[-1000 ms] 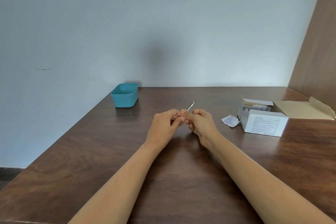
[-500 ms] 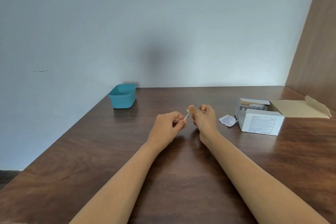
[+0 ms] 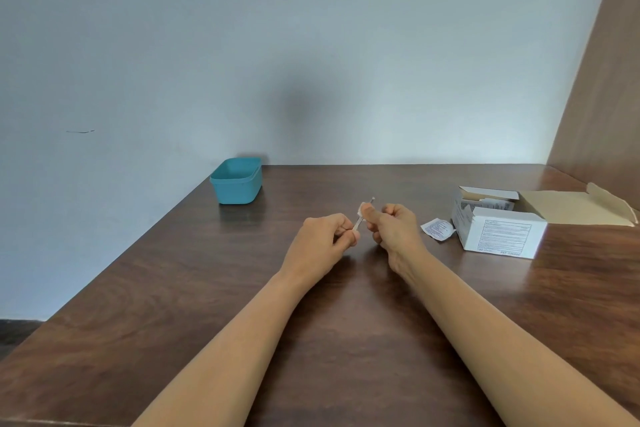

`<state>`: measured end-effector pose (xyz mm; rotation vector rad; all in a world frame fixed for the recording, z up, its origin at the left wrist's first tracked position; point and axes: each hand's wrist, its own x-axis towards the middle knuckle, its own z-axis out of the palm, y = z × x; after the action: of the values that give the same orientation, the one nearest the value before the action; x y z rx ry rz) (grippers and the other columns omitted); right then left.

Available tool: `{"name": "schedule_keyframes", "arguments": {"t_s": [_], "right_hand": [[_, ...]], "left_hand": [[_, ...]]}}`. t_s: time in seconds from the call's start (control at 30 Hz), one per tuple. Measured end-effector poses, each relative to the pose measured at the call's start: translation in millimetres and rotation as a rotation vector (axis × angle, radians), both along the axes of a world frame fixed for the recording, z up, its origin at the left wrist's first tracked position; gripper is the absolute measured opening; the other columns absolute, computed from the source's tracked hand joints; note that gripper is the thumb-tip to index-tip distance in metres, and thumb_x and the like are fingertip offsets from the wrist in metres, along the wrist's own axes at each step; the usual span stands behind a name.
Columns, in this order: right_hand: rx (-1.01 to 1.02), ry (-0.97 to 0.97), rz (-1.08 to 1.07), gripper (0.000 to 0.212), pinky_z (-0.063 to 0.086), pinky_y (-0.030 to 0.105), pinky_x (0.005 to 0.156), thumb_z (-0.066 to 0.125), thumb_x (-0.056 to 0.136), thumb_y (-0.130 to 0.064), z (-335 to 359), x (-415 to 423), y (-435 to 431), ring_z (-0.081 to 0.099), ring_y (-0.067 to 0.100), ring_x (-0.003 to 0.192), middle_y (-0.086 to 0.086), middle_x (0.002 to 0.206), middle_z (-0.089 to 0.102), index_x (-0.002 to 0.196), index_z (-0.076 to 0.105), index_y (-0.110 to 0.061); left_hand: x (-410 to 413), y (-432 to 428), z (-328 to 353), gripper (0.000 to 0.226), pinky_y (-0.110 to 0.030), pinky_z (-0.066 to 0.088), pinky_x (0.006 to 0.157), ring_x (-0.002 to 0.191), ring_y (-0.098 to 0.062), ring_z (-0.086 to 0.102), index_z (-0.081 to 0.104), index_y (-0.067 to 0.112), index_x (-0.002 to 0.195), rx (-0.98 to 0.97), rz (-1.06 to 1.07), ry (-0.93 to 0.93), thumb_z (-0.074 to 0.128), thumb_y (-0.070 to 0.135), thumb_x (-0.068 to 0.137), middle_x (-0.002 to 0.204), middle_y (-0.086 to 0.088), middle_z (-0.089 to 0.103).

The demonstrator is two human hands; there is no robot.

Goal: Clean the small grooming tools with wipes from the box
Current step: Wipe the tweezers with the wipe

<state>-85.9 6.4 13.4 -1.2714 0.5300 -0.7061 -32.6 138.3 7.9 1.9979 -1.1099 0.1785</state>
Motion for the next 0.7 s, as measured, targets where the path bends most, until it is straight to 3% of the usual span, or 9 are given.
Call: {"name": "schedule_keyframes", "arguments": {"t_s": [0.17,0.27,0.4,0.5,0.7], "right_hand": [[-0.133,0.045,0.080,0.043,0.030,0.020,0.048,0.072,0.082,-0.016,-4,3,12,0.040,0.010,0.049,0.011,0.067,0.048,0.070,0.031,-0.020],[-0.117,0.063,0.123,0.043,0.029,0.024,0.050,0.074,0.081,-0.017,-2,1,10,0.045,0.008,0.049,0.009,0.067,0.052,0.069,0.033,-0.020],[-0.074,0.078,0.221,0.043,0.028,0.019,0.044,0.073,0.082,-0.015,-1,1,5,0.047,0.011,0.055,-0.001,0.052,0.057,0.065,0.034,-0.019],[-0.048,0.082,0.306,0.042,0.031,0.015,0.042,0.072,0.083,-0.012,0,0,0,0.046,0.010,0.056,0.005,0.062,0.052,0.064,0.035,-0.018],[-0.132,-0.011,0.214,0.037,0.036,0.015,0.044,0.069,0.085,-0.008,-6,1,7,0.049,0.007,0.050,0.002,0.060,0.058,0.073,0.035,-0.018]], "left_hand": [[3,3,2,0.008,-0.038,0.056,0.076,0.075,-0.005,0.066,0.069,0.018,0.088,-0.060,0.017,0.011,0.066,0.026,0.088,0.076,0.009,0.071],[4,4,1,0.009,-0.038,0.056,0.077,0.076,-0.004,0.067,0.069,0.017,0.090,-0.064,0.012,0.008,0.067,0.026,0.088,0.078,0.008,0.072],[5,4,-2,0.012,-0.037,0.056,0.077,0.078,-0.004,0.067,0.070,0.016,0.091,-0.071,0.006,0.016,0.068,0.026,0.087,0.082,0.007,0.073],[4,3,-3,0.011,-0.035,0.056,0.077,0.077,-0.004,0.068,0.070,0.013,0.090,-0.102,0.009,0.057,0.069,0.023,0.085,0.081,0.005,0.074],[2,0,-2,0.007,-0.021,0.053,0.072,0.073,0.000,0.066,0.069,0.015,0.089,-0.085,0.057,0.034,0.070,0.021,0.086,0.077,0.008,0.072]]}}
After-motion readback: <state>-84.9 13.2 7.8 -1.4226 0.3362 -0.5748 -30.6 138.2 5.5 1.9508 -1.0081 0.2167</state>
